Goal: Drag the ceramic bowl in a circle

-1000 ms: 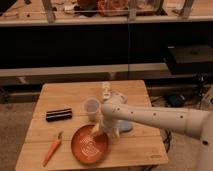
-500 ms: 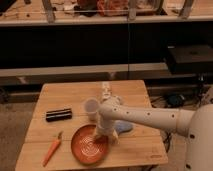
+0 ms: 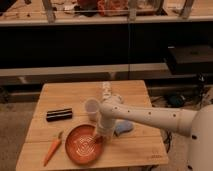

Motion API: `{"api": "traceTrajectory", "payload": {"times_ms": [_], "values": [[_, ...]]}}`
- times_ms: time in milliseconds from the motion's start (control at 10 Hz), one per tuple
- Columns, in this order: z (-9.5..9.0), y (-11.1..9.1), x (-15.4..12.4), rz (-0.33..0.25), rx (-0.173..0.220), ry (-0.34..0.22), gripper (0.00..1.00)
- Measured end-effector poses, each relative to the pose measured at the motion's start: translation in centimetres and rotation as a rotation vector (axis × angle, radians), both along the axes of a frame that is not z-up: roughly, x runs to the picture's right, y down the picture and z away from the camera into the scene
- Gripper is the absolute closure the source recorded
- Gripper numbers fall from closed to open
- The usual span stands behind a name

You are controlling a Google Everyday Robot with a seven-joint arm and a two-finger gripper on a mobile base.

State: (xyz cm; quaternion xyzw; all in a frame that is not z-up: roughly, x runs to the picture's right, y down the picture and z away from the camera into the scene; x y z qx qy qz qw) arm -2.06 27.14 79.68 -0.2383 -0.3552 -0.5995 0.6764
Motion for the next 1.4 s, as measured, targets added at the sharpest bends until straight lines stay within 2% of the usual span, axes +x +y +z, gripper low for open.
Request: {"api": "traceTrajectory", "payload": {"times_ms": [100, 500, 700, 800, 900, 1100, 1300, 1400], "values": [[0.0, 0.0, 0.0, -0.008, 0.036, 0.023, 0.43], [0.1, 0.0, 0.0, -0.008, 0.044, 0.033, 0.44], [0.1, 0.1, 0.1, -0.012, 0.042, 0.036, 0.57], [0.1, 0.1, 0.3, -0.012, 0.042, 0.037, 0.69], [0.1, 0.0, 0.2, -0.004, 0.046, 0.033, 0.77], [0.0, -0.1, 0.1, -0.008, 0.046, 0.03, 0.78], [0.2, -0.6, 0.8, 0.043, 0.052, 0.064, 0.78], [0.2, -0.6, 1.0, 0.047, 0.052, 0.068, 0.78]]}}
